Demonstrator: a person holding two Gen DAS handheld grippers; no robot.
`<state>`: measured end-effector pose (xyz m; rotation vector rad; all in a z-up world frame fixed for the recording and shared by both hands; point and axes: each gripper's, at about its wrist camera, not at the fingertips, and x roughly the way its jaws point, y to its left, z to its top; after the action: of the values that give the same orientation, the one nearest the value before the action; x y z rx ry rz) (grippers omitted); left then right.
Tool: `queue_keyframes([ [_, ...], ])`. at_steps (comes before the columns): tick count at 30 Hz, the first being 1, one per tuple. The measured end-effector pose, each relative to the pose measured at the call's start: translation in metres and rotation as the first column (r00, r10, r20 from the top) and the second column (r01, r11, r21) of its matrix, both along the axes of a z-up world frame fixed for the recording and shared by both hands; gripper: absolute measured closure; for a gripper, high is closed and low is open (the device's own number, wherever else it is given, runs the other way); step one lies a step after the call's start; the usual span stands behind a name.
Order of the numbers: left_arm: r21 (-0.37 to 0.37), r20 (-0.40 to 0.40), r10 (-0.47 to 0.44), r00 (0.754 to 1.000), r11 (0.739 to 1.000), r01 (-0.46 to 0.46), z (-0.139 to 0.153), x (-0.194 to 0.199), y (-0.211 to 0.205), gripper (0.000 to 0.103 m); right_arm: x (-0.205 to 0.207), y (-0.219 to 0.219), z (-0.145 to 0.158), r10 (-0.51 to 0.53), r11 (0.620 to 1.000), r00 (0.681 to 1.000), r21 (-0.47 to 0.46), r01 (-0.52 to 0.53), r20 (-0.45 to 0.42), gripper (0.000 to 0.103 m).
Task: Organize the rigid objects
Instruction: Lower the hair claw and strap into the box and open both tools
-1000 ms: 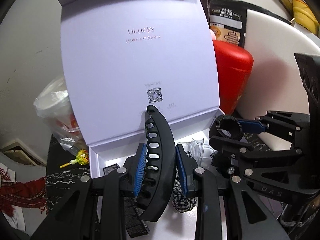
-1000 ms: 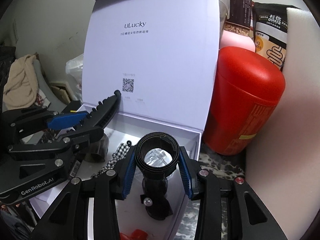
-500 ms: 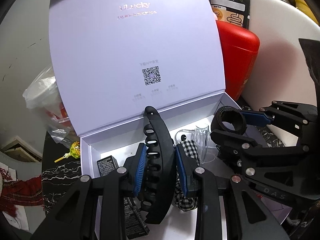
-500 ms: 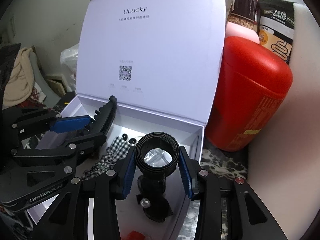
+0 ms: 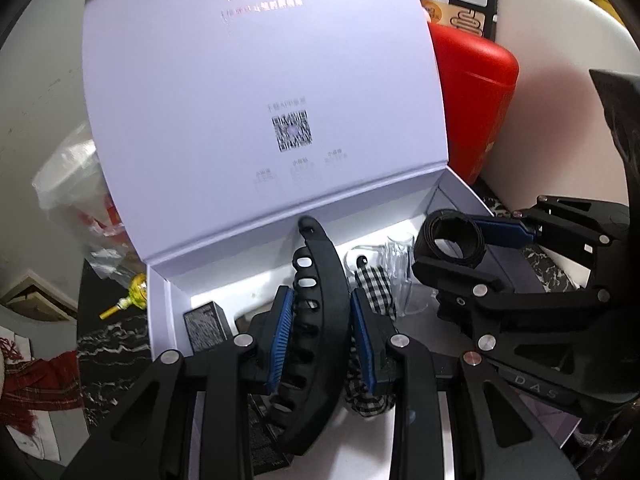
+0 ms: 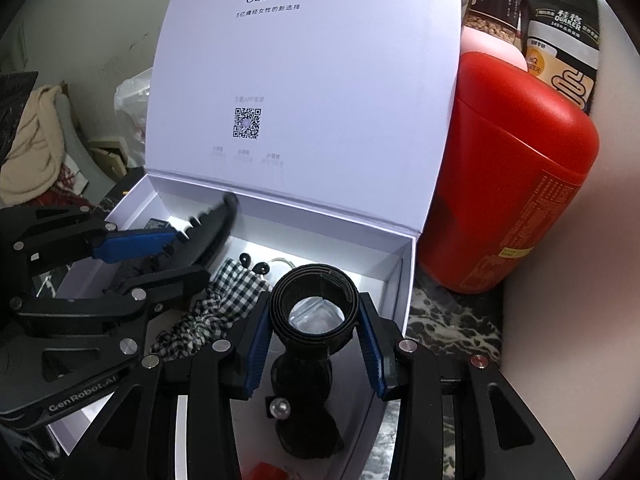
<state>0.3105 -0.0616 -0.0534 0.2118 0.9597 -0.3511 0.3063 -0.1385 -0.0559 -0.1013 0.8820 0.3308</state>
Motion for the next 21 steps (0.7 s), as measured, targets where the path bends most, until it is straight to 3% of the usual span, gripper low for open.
queue_keyframes([
  [5,-0.035,-0.025,0.018,1.000,0.999,-0.019,0.003,0.002,0.005,0.074,-0.002,-0.014,0.004,0.000,0.999,1.000,0.042,0.001,-0.007,0.061],
  [8,-0.022,-0.013,0.036,0.999,0.999,-0.036,0.006,0.002,0.008,0.074,-0.007,-0.017,0.011,0.009,0.999,1.000,0.046,-0.010,0.011,0.047],
  [12,-0.020,0.005,0.045,0.999,0.999,-0.045,0.013,-0.002,0.009,0.073,-0.012,-0.025,0.023,-0.009,0.999,0.999,0.038,0.007,0.051,0.046],
  [13,-0.015,0.009,0.049,0.999,0.999,-0.049,0.015,-0.003,0.009,0.070,-0.014,-0.028,0.026,-0.018,0.999,0.998,0.038,0.016,0.061,0.045],
  [18,0.018,0.039,0.088,0.995,0.996,-0.089,0.024,-0.007,0.013,0.036,-0.018,-0.038,0.034,-0.051,0.999,0.995,0.021,0.049,0.083,0.044],
  [21,0.028,0.056,0.101,0.993,0.994,-0.103,0.028,-0.008,0.016,0.035,-0.020,-0.040,0.037,-0.058,0.998,0.994,0.017,0.057,0.088,0.044],
])
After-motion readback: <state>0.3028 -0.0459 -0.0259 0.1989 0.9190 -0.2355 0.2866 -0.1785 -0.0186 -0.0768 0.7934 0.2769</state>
